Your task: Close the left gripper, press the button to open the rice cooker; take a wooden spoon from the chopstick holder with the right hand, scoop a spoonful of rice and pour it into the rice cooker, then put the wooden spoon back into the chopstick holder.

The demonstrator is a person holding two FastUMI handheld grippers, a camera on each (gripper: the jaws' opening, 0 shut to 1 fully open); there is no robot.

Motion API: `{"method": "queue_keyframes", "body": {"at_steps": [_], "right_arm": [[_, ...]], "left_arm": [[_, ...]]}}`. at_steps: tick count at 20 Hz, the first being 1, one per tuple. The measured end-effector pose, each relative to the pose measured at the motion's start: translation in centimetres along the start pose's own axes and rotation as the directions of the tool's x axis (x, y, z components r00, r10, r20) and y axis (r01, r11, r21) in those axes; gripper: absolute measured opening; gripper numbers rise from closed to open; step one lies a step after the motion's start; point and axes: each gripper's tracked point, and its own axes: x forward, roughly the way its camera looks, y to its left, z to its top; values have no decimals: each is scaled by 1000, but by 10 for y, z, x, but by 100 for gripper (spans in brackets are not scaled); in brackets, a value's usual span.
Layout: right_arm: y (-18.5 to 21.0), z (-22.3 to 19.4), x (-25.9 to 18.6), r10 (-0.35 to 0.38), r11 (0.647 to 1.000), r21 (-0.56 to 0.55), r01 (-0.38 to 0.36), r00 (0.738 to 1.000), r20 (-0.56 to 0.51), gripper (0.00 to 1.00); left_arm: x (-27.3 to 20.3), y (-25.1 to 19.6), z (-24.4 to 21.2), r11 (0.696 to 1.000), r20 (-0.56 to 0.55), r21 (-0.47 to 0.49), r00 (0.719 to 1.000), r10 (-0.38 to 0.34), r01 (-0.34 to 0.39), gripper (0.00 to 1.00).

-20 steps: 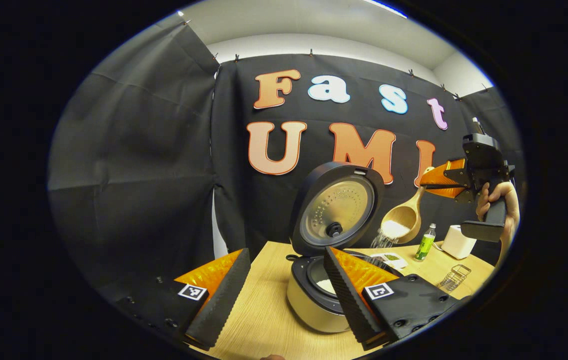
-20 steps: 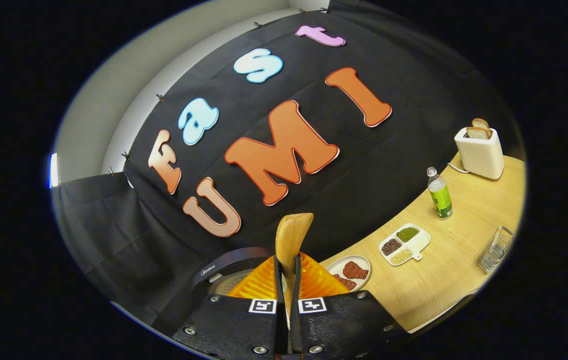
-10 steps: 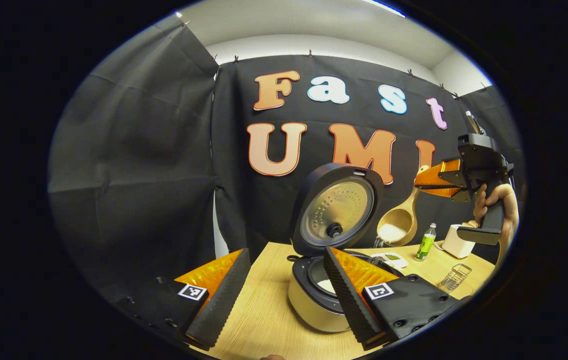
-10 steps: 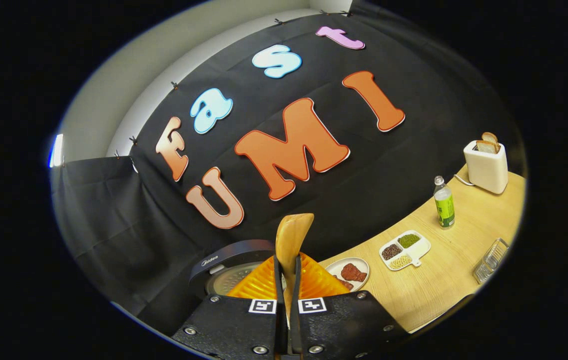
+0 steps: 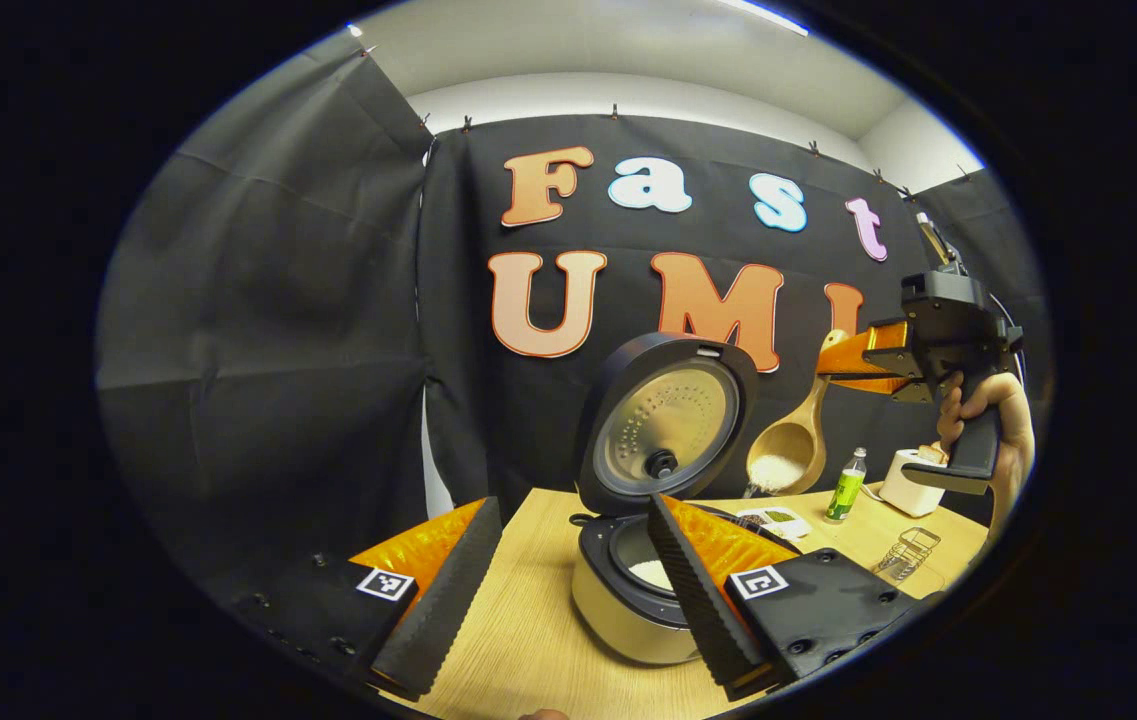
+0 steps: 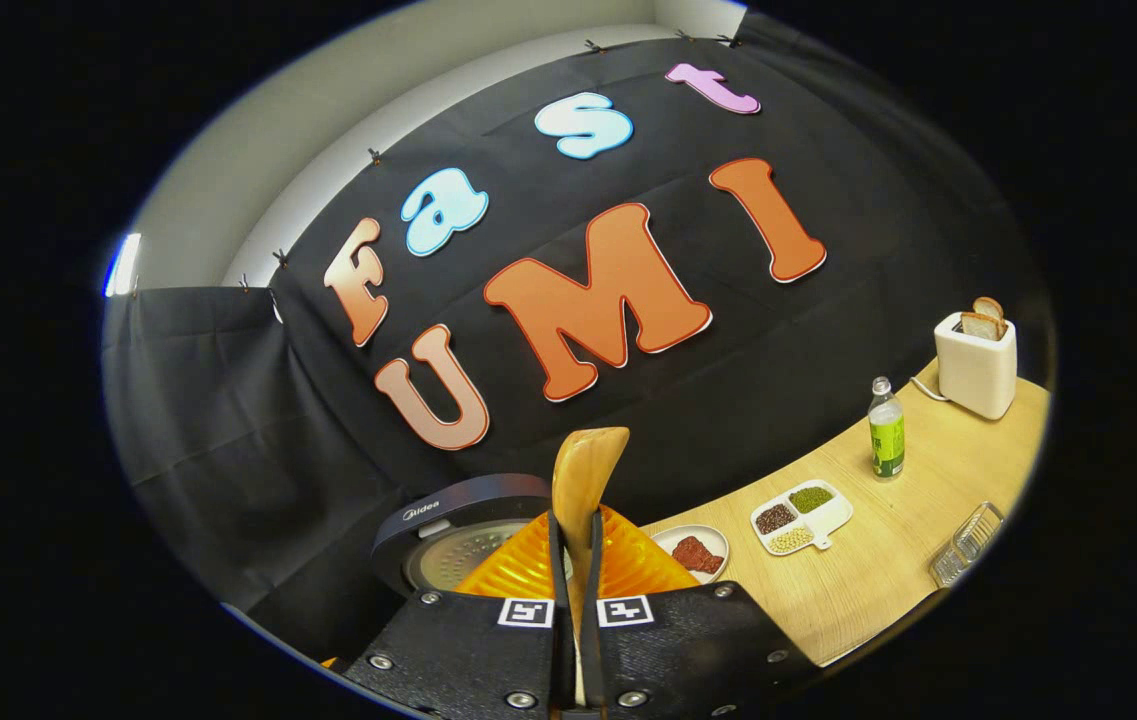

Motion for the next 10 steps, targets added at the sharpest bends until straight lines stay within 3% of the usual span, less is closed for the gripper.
{"method": "queue_keyframes", "body": {"at_steps": [1, 6, 10], "right_arm": [[1, 0, 0, -1, 1000, -10, 2, 1000, 5, 2], [2, -2, 0, -11, 996, -87, 13, 1000, 23, 1], [8, -4, -1, -4, 991, -133, 8, 999, 32, 2]], "left_arm": [[-1, 0, -1, 1000, -1, 1, 1000, -1, 1, 96], [-3, -1, -3, 1000, -8, 3, 1000, -5, 5, 100], [-3, 2, -6, 1000, -14, -2, 1000, -3, 3, 96]]}}
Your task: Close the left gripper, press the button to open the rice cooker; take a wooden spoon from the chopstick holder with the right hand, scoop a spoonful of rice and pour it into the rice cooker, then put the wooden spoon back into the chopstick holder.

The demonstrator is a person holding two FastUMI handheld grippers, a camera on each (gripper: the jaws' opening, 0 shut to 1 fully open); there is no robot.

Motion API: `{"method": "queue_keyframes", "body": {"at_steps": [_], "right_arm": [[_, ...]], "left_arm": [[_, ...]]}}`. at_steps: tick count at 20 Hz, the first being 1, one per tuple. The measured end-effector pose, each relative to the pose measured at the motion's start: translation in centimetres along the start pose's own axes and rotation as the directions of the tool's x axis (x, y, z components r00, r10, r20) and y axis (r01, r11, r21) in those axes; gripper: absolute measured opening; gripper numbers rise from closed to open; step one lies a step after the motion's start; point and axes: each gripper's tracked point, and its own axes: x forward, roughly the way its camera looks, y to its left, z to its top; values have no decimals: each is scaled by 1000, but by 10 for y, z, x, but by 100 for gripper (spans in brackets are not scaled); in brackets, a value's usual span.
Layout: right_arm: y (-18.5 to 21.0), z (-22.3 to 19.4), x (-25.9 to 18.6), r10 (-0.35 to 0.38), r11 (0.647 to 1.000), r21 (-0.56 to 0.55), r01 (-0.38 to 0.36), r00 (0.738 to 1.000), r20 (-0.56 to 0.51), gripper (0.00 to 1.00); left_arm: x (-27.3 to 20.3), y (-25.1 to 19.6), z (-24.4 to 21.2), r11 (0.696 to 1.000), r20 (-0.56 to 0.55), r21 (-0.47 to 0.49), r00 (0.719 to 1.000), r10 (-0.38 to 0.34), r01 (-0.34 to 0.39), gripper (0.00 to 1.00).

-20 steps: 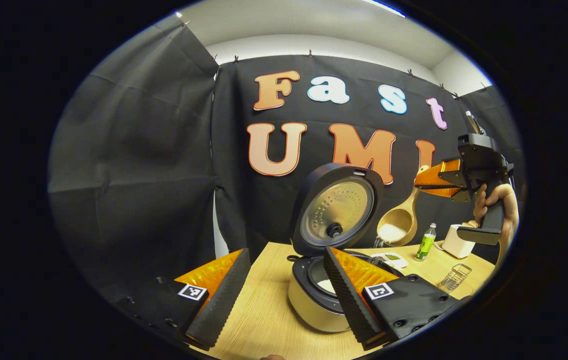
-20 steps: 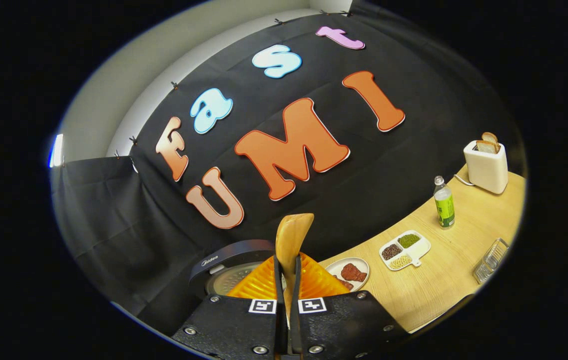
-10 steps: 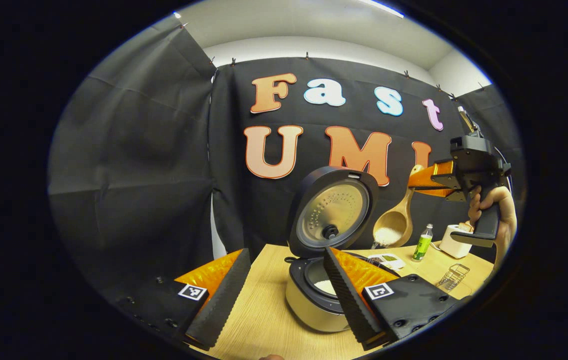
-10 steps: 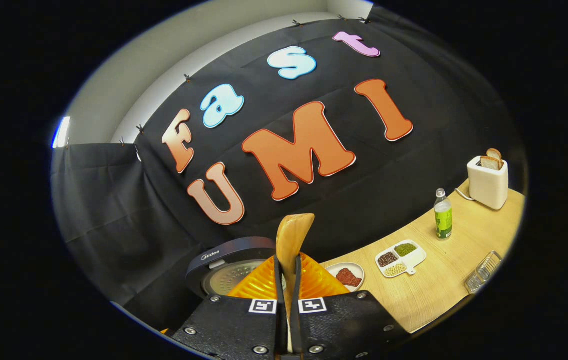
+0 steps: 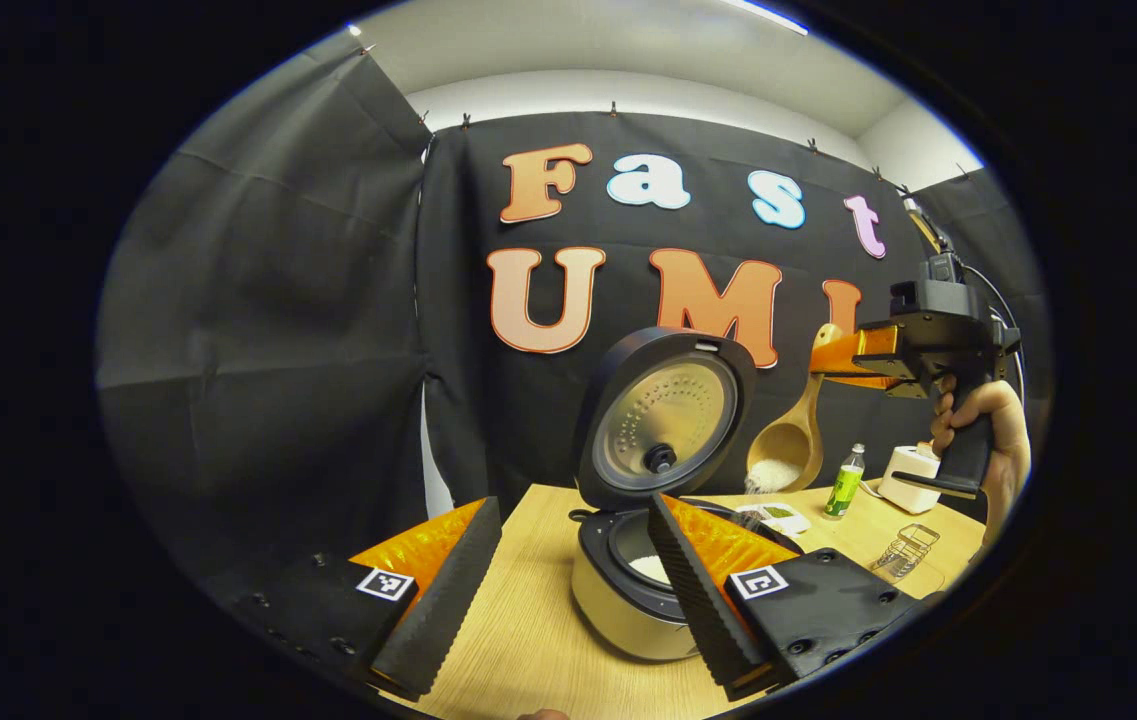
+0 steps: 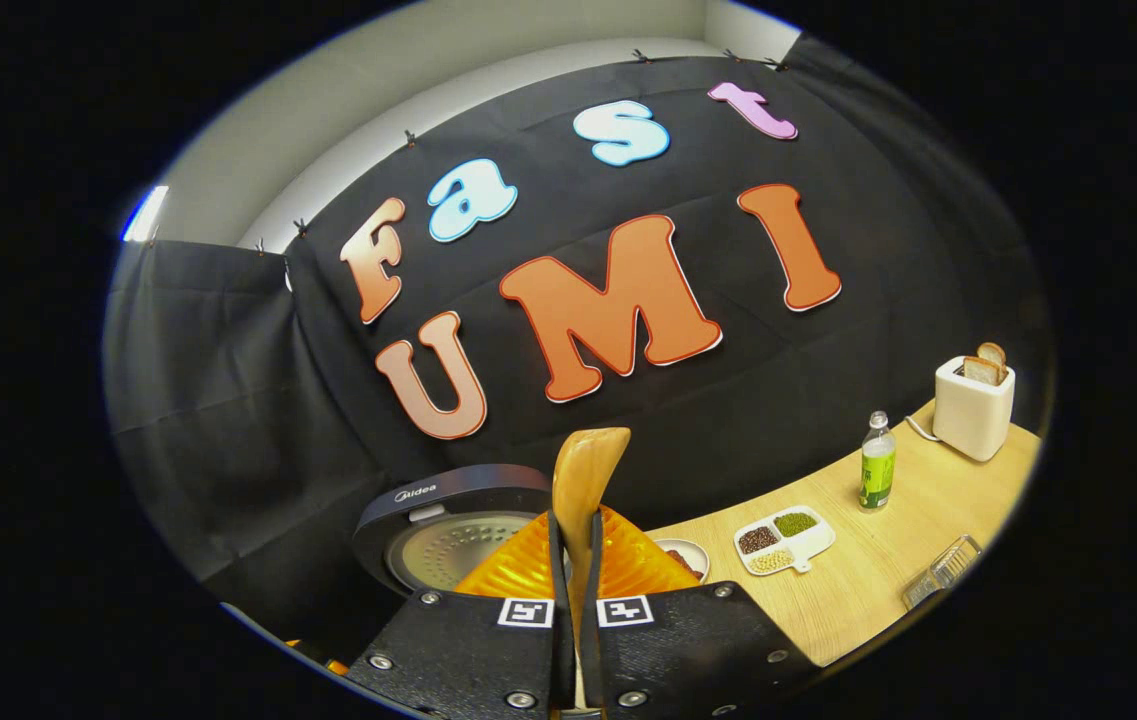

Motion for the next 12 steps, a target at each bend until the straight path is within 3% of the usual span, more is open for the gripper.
{"method": "queue_keyframes", "body": {"at_steps": [12], "right_arm": [[25, -1, -10, 27, 983, -184, -20, 999, 37, 2]], "left_arm": [[-6, -2, -2, 1000, -6, -1, 1000, -5, 5, 96]]}}
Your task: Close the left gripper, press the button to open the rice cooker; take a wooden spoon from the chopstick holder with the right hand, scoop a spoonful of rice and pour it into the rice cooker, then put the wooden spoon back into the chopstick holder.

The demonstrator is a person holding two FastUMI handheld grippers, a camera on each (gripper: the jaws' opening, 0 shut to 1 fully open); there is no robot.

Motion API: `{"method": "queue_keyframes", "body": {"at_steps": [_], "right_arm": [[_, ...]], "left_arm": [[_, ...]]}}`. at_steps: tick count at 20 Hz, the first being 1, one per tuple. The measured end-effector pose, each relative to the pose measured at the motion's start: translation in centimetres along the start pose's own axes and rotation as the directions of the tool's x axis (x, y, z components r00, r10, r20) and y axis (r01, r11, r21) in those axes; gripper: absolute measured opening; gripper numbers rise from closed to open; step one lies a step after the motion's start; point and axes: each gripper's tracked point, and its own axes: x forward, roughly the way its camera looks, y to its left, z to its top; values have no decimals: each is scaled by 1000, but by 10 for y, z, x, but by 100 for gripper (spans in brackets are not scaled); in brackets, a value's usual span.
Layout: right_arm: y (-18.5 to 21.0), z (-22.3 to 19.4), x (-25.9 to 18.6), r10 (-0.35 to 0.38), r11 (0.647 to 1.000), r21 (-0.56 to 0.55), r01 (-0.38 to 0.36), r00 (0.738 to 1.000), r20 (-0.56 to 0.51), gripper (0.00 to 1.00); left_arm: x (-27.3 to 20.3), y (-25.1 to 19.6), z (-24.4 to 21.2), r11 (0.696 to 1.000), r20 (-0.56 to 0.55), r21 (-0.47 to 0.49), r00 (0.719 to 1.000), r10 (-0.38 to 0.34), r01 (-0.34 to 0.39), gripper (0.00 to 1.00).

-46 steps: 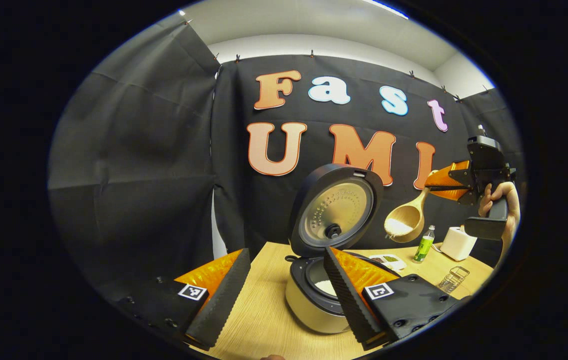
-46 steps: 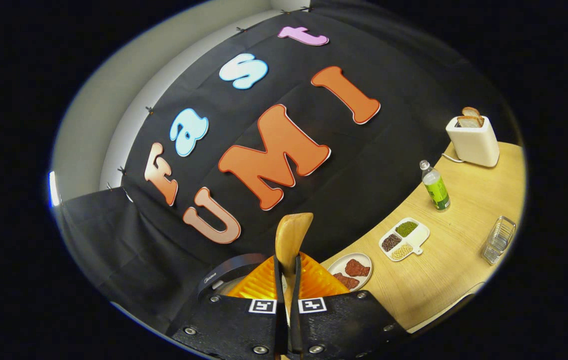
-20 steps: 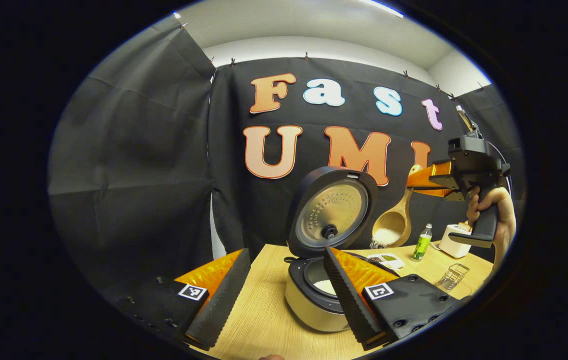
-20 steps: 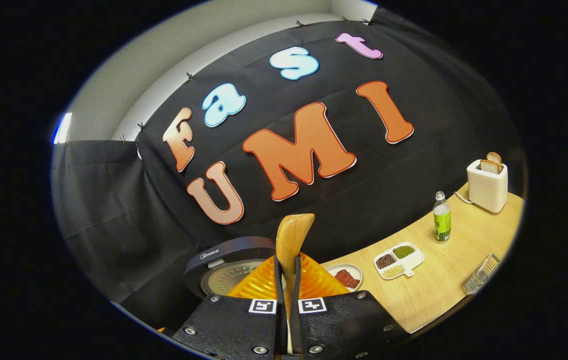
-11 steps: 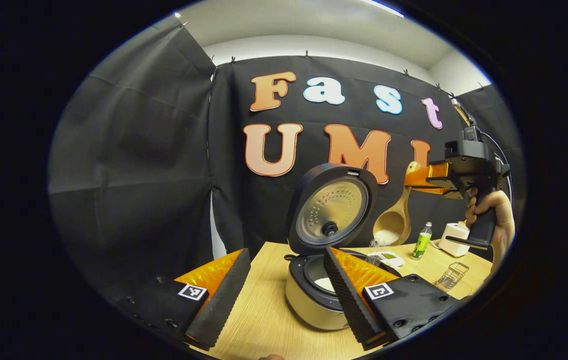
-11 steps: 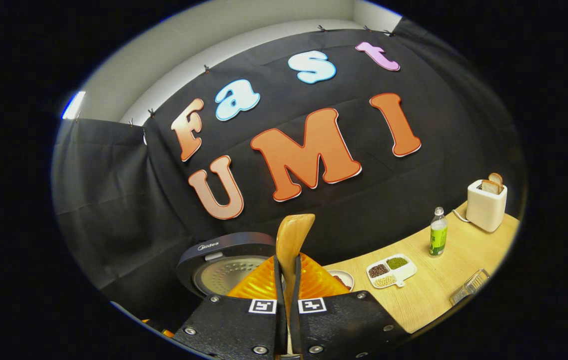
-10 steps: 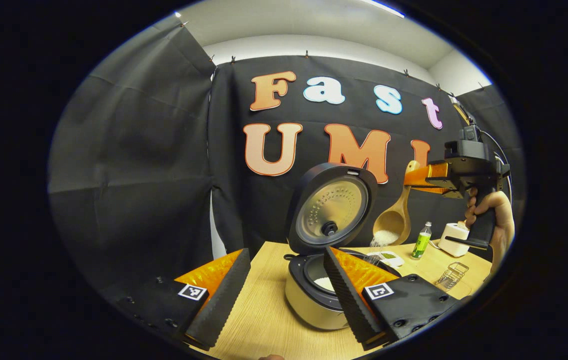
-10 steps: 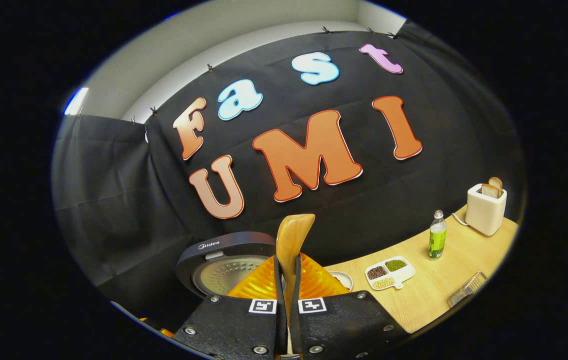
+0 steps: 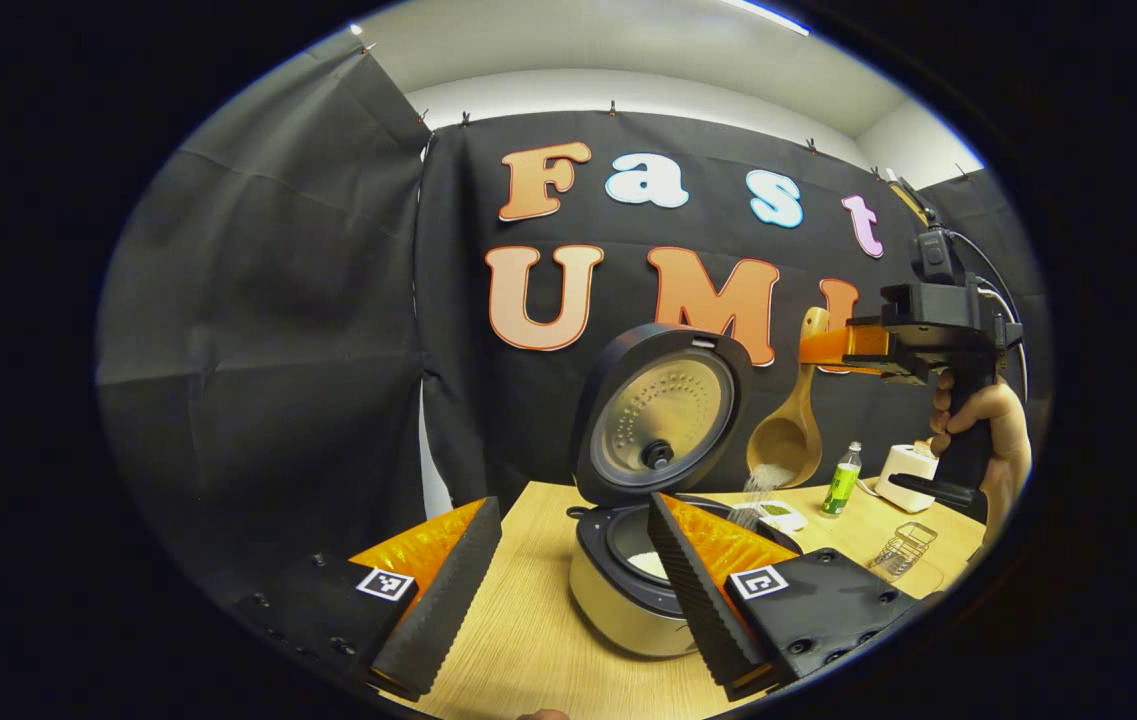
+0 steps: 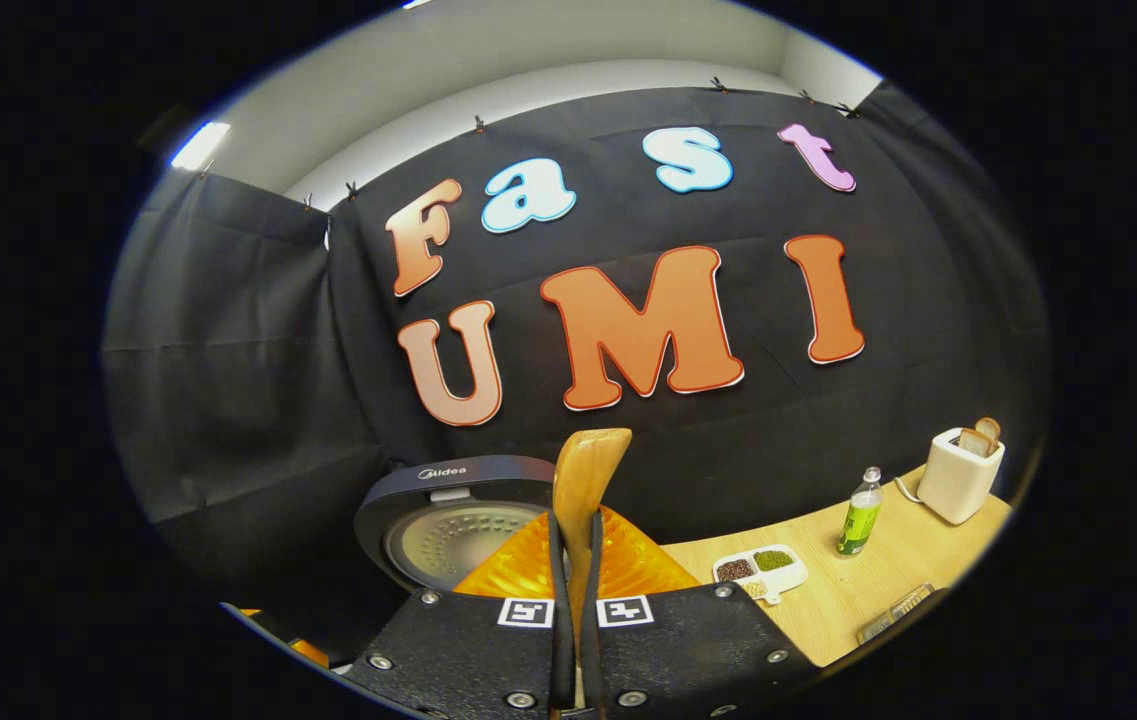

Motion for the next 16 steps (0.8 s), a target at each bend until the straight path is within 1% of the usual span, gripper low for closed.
{"method": "queue_keyframes", "body": {"at_steps": [1, 2, 3, 4, 5, 6, 8, 9, 10, 11, 12, 16], "right_arm": [[3, -2, 0, 7, 1000, -4, -7, 1000, -2, 2], [5, -3, -1, 11, 1000, -10, -11, 1000, -6, 2], [6, -5, -1, 16, 1000, -22, -16, 1000, -11, 2], [8, -8, -2, 21, 999, -40, -21, 1000, -17, 1], [11, -9, -3, 26, 998, -61, -27, 999, -20, 1], [13, -11, -3, 32, 996, -85, -33, 999, -19, 2], [21, -13, -4, 47, 990, -136, -48, 999, -13, 2], [26, -14, -5, 55, 986, -159, -55, 998, -9, 2], [30, -16, -6, 63, 981, -182, -63, 998, -7, 2], [34, -20, -7, 70, 976, -204, -71, 997, -9, 2], [38, -22, -7, 76, 971, -226, -77, 997, -10, 2], [47, -26, -10, 90, 943, -323, -83, 996, 7, 2]], "left_arm": [[-1, 1, 1, 1000, 0, -1, 1000, 0, 0, 96], [-2, 1, 0, 1000, 0, -3, 1000, 1, -1, 99], [-2, 2, 0, 1000, -1, -5, 1000, 1, -1, 96], [-3, 2, -1, 1000, -1, -8, 1000, 1, -1, 99], [-4, 3, 0, 1000, 0, -10, 1000, 0, 0, 99], [-3, 3, -1, 1000, 0, -11, 1000, 1, -1, 96], [-5, 5, -1, 1000, 0, -13, 1000, 1, -1, 96], [-5, 5, -2, 1000, -3, -16, 1000, -1, 1, 96], [-5, 4, -3, 1000, -6, -21, 1000, -2, 2, 99], [-5, 4, -4, 1000, -6, -25, 1000, -4, 4, 99], [-6, 5, -4, 1000, -4, -30, 1000, -5, 4, 96], [-8, 8, -5, 999, -5, -33, 1000, 1, -2, 96]]}}
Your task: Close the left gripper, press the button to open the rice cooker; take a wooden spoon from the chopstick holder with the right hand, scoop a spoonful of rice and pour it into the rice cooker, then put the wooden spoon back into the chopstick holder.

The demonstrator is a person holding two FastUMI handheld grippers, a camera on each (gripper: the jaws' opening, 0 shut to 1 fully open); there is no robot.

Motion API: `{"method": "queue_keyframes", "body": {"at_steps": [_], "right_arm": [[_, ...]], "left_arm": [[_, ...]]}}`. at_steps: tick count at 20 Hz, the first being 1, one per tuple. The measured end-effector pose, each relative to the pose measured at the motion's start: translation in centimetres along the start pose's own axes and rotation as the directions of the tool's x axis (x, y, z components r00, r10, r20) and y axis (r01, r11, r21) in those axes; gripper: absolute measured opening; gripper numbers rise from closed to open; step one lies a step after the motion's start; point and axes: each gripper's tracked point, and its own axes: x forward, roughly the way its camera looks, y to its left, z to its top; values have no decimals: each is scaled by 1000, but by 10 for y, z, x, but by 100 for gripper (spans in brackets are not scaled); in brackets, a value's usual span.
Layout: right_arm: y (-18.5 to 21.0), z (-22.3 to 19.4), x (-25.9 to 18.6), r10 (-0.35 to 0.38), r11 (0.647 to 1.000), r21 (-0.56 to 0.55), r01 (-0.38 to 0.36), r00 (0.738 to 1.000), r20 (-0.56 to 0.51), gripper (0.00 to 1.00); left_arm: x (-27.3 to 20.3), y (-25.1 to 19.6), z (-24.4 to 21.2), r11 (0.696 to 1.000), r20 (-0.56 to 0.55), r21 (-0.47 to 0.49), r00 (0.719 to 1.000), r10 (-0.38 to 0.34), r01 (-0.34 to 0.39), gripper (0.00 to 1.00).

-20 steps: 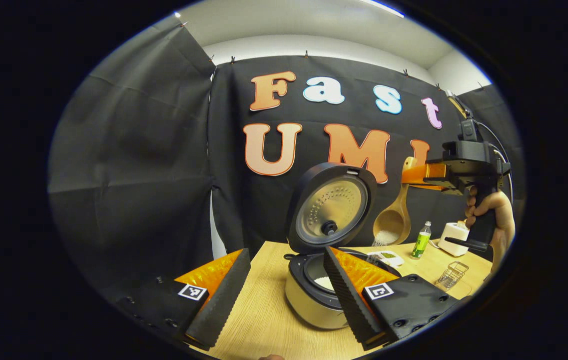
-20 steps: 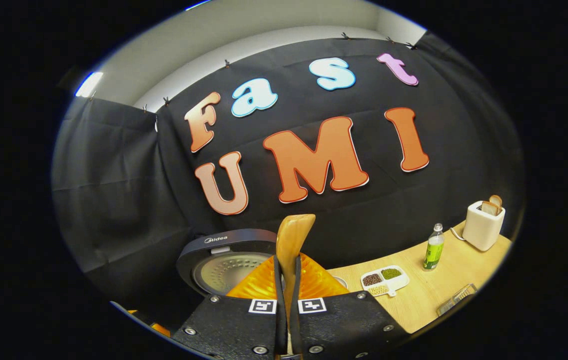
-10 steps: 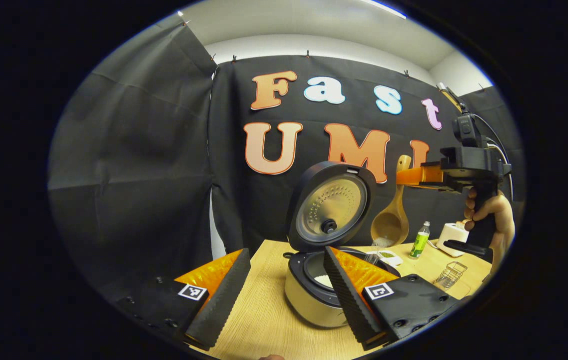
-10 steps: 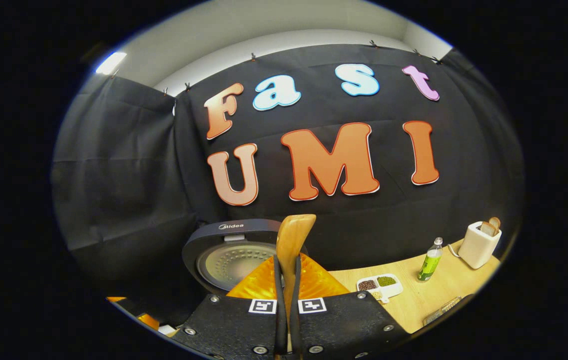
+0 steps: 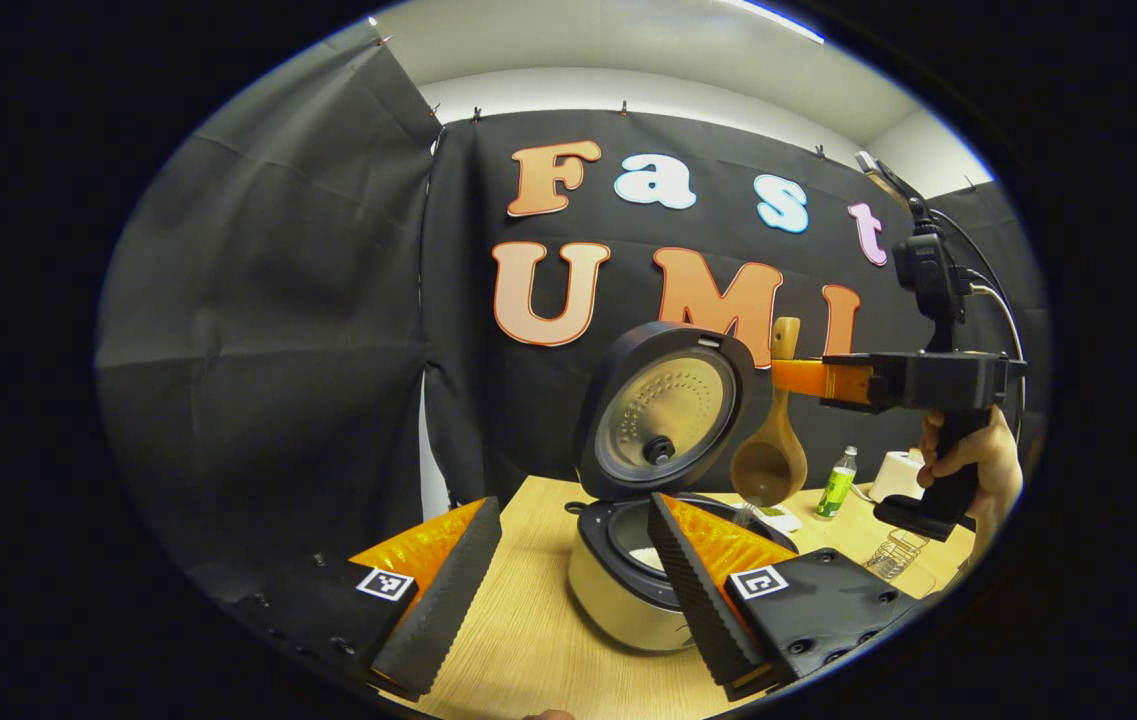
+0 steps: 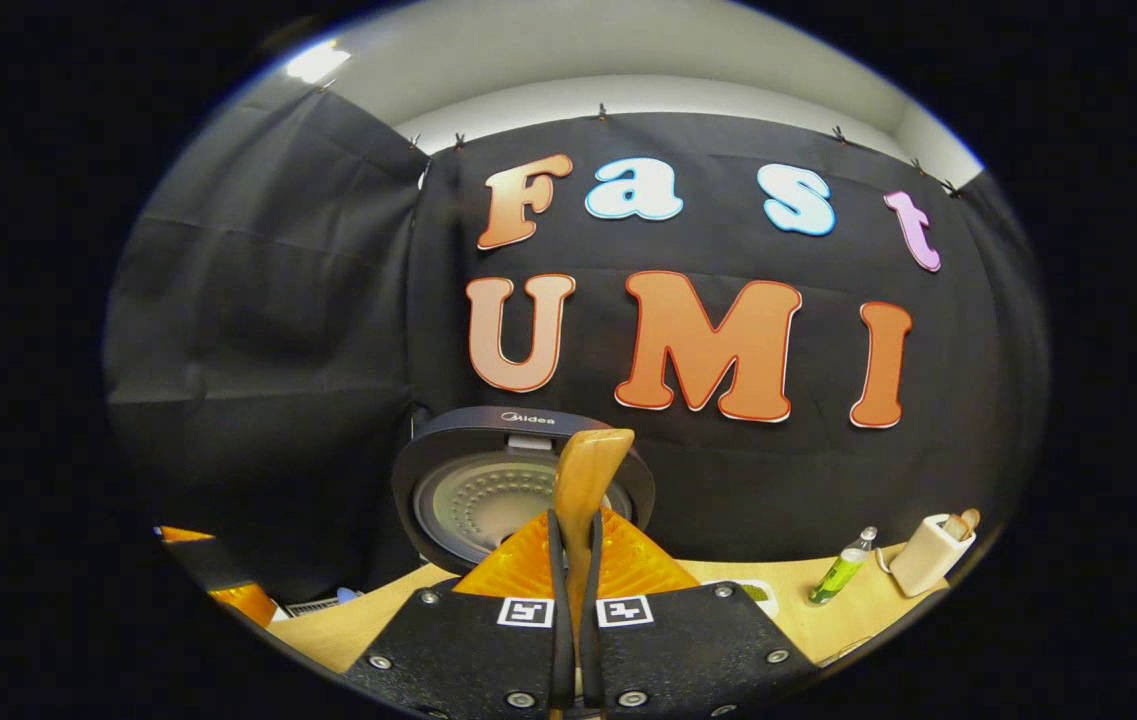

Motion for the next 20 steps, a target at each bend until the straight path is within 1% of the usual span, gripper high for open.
{"method": "queue_keyframes", "body": {"at_steps": [2, 4, 6, 8, 9, 10, 11, 13, 15, 18, 19, 20], "right_arm": [[0, -1, -2, -3, 998, -55, 4, 1000, 14, 2], [1, -6, -2, -5, 997, -76, 6, 1000, 12, 2], [-1, -12, -2, 3, 999, -39, -3, 1000, -4, 2], [-11, -15, -2, 3, 999, 32, -2, 999, -33, 2], [-20, -15, -2, 0, 997, 78, 3, 999, -43, 1], [-29, -12, -5, 0, 992, 123, 6, 999, -47, 2], [-40, -8, -9, -3, 987, 162, 10, 999, -46, 2], [-69, -2, -19, -29, 976, 216, 37, 999, -38, 1], [-103, 3, -32, -72, 965, 251, 76, 997, -25, 2], [-154, 0, -55, -138, 946, 295, 137, 990, -17, 2], [-172, -2, -64, -162, 938, 308, 159, 987, -15, 2], [-189, -6, -73, -189, 930, 319, 184, 982, -15, 2]], "left_arm": [[0, 3, 0, 1000, 2, -1, 1000, 6, -6, 96], [-1, 6, -1, 1000, -4, -1, 1000, 11, -11, 96], [-2, 13, 2, 1000, 10, 8, 1000, 29, -29, 96], [-4, 13, 4, 999, 18, 20, 999, 36, -37, 96], [-5, 10, 4, 999, 15, 25, 1000, 25, -26, 99], [-6, 6, 6, 999, 21, 29, 1000, 18, -19, 99], [-7, 9, 8, 999, 23, 30, 999, 26, -26, 99], [-8, 2, 9, 999, 27, 29, 999, 19, -20, 100], [-9, -2, 9, 1000, 29, 20, 999, 17, -18, 98], [-12, -11, 12, 1000, 30, 12, 999, 10, -11, 96], [-12, -14, 15, 1000, 39, 8, 999, 7, -7, 99], [-10, -18, 19, 1000, 46, 3, 999, 2, -2, 99]]}}
